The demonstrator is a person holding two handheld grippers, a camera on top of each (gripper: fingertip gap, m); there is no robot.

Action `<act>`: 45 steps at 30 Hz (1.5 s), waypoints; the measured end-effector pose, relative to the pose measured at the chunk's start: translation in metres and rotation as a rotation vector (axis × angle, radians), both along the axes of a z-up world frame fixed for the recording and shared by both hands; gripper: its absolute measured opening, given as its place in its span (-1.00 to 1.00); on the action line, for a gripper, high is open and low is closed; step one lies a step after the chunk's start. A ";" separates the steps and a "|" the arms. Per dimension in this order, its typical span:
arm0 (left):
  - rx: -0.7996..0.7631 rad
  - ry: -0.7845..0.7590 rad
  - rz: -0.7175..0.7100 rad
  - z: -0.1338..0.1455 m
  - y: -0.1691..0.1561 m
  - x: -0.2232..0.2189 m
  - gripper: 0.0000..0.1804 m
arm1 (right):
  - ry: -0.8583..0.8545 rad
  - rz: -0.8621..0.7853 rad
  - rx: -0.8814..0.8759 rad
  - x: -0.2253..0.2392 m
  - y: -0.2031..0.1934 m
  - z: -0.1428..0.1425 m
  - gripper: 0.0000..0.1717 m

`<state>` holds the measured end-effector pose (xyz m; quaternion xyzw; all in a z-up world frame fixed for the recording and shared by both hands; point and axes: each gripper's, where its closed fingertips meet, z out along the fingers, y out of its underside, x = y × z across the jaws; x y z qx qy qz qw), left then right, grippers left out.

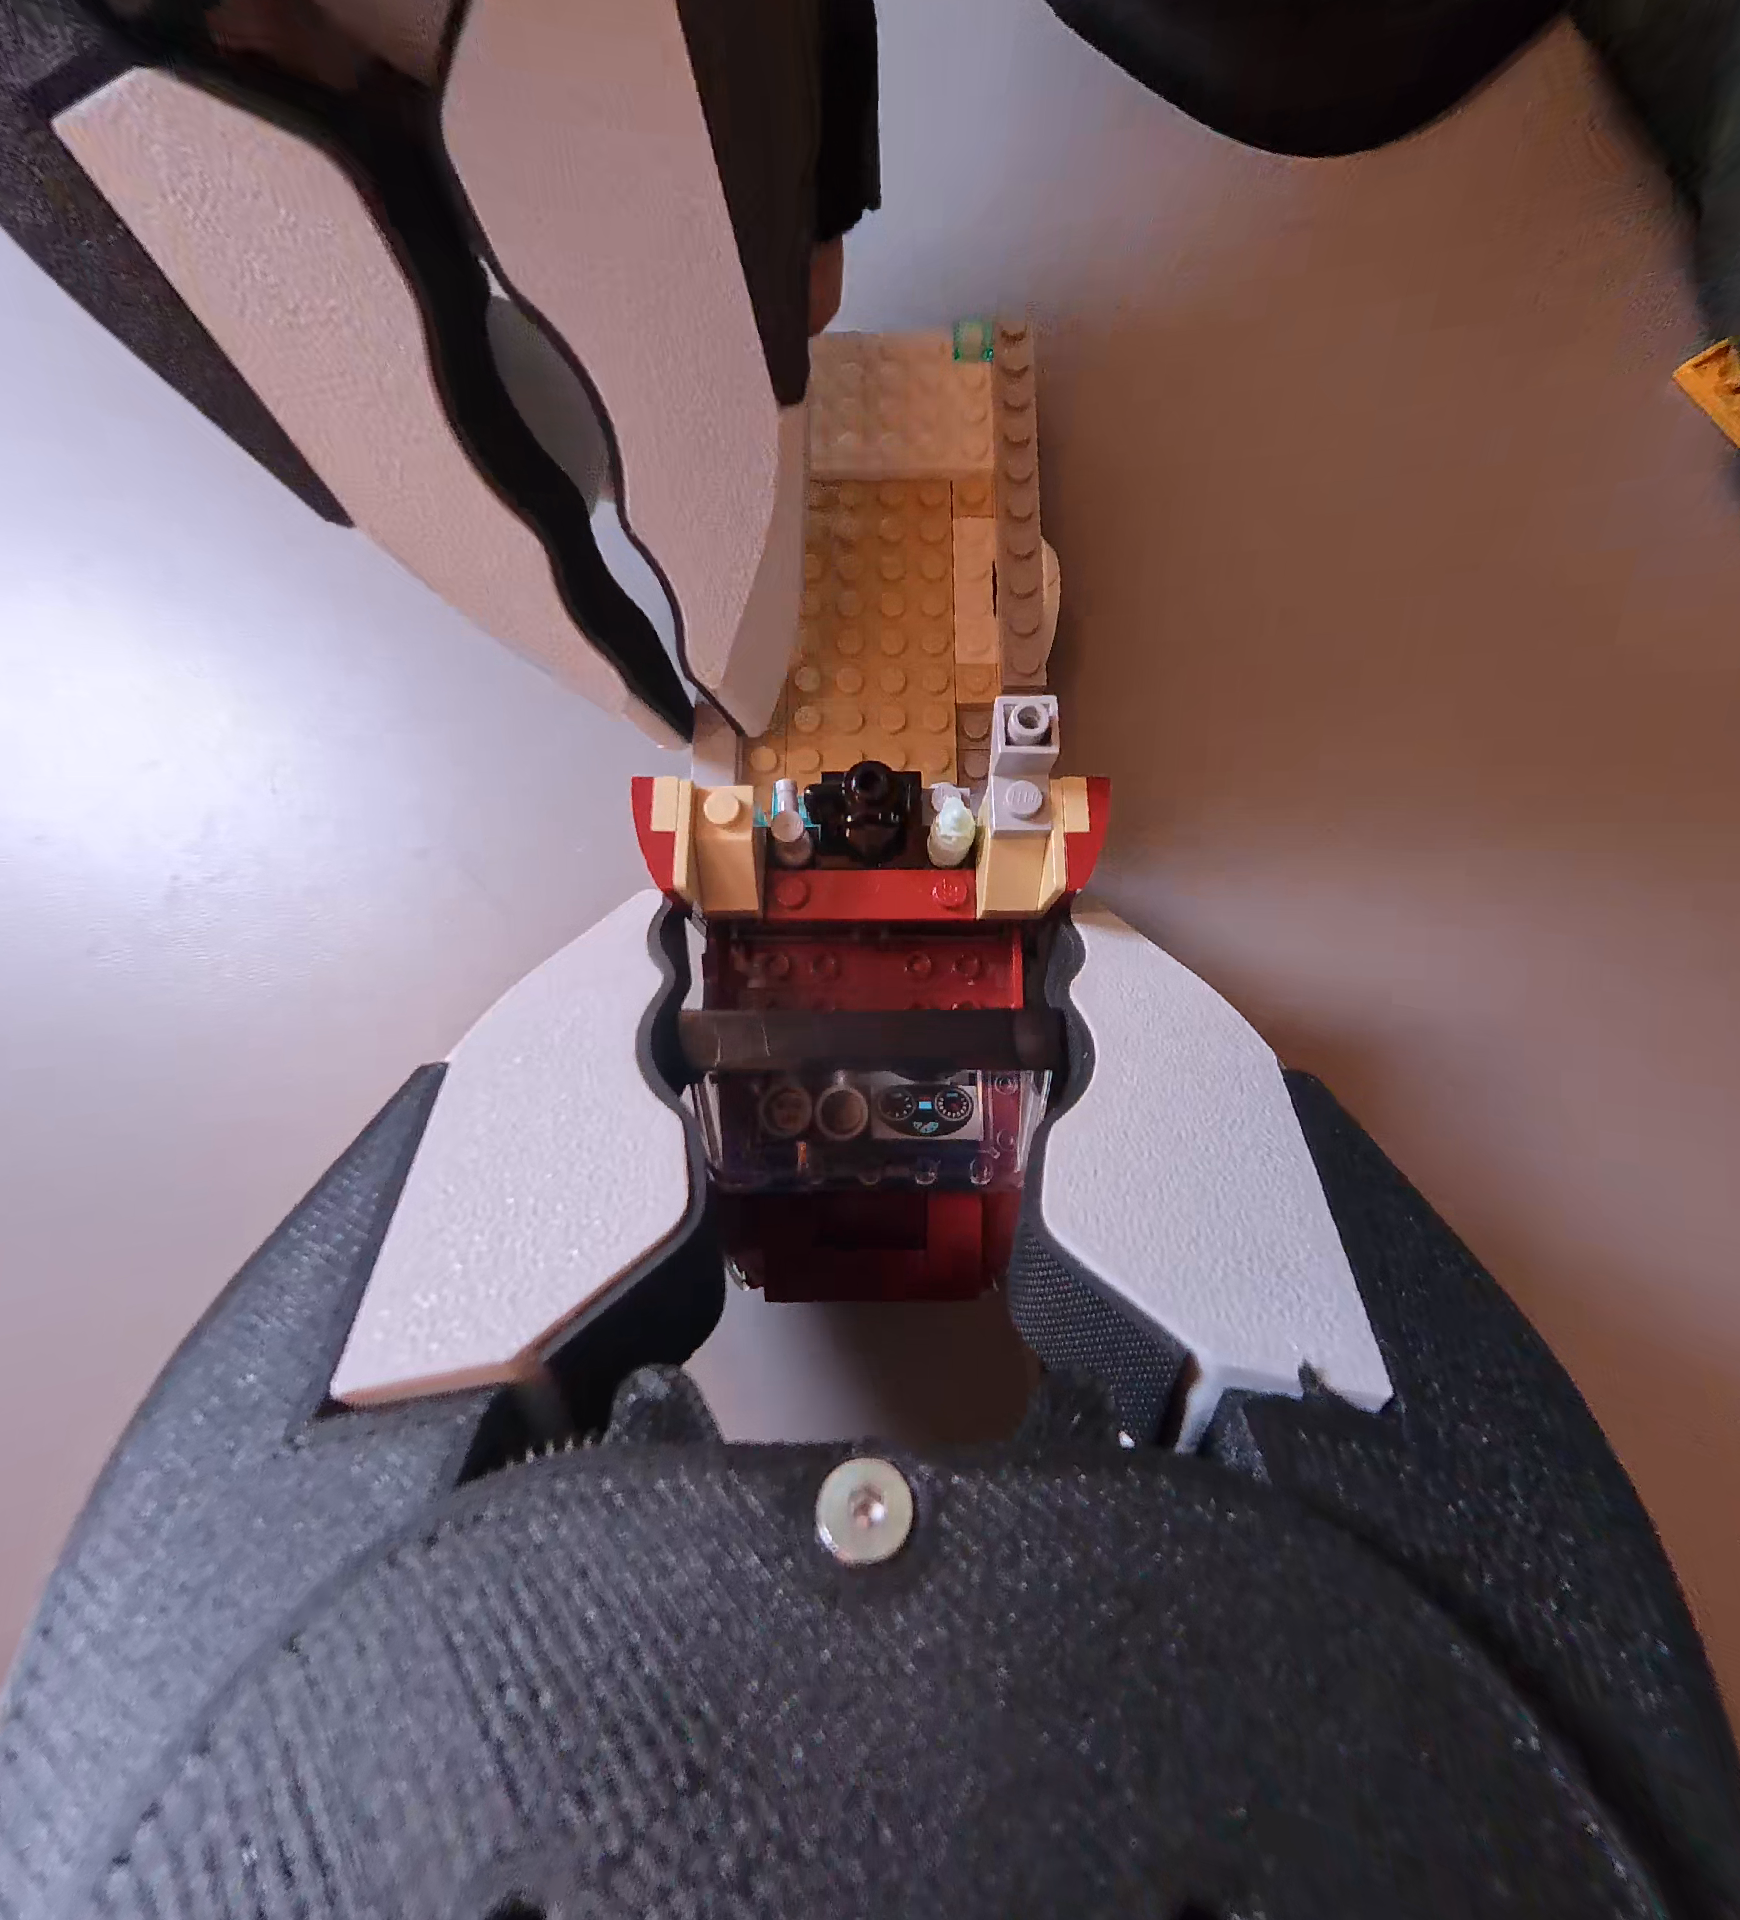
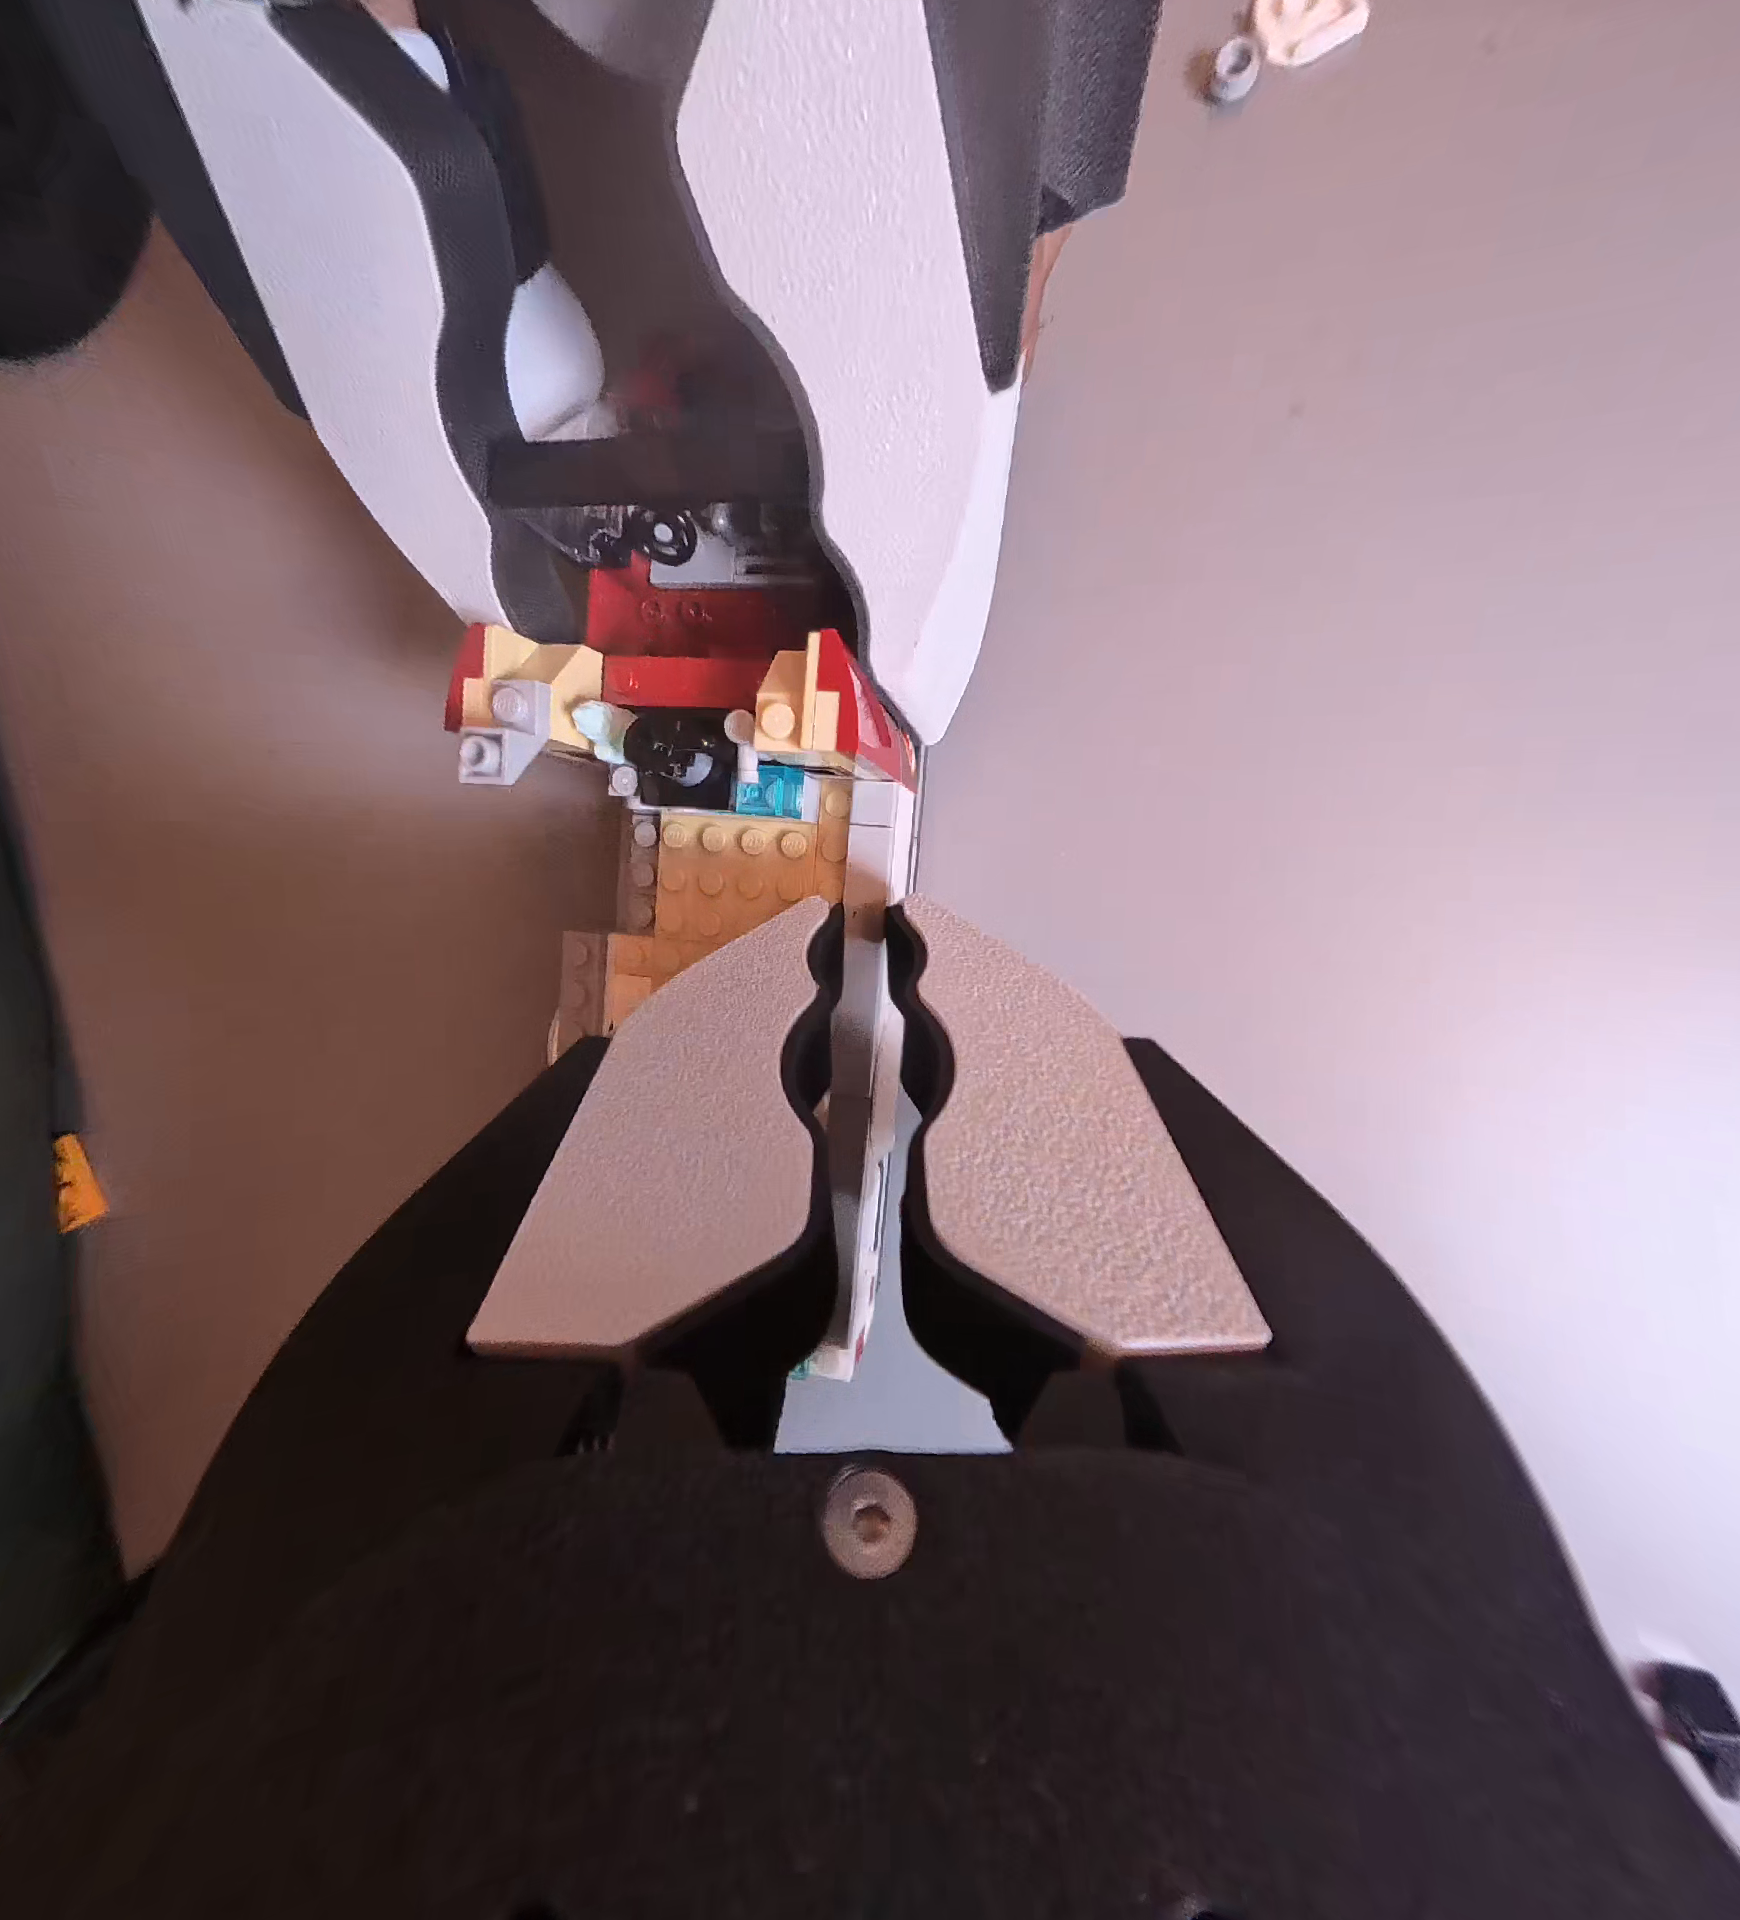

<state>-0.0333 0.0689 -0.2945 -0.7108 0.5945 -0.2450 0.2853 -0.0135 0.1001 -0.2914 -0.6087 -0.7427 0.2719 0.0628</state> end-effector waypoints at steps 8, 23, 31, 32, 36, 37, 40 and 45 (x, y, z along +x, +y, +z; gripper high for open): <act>-0.004 -0.022 -0.006 0.000 0.000 0.001 -0.25 | -0.051 -0.021 -0.005 -0.001 -0.001 -0.003 -0.90; -0.009 -0.049 0.002 0.001 0.000 0.002 -0.24 | 0.059 -0.003 0.097 -0.008 -0.001 -0.001 -0.91; -0.023 -0.052 0.000 0.000 -0.001 0.001 -0.25 | 0.341 0.158 0.280 -0.010 -0.001 0.002 -0.92; -0.025 -0.056 0.000 0.000 -0.001 0.001 -0.24 | 0.362 0.174 0.300 -0.010 -0.001 0.003 -0.92; -0.028 -0.058 0.002 0.000 -0.001 0.001 -0.24 | 0.398 0.226 0.374 -0.010 -0.001 0.004 -0.92; -0.029 -0.057 0.002 0.001 -0.001 0.001 -0.24 | 0.401 0.224 0.373 -0.010 -0.001 0.004 -0.92; -0.031 -0.061 0.000 0.001 -0.001 0.001 -0.24 | 0.379 0.157 0.260 -0.009 -0.001 0.004 -0.92; -0.031 -0.062 -0.006 0.001 -0.002 0.002 -0.24 | 0.331 0.040 -0.050 -0.009 -0.003 0.004 -0.92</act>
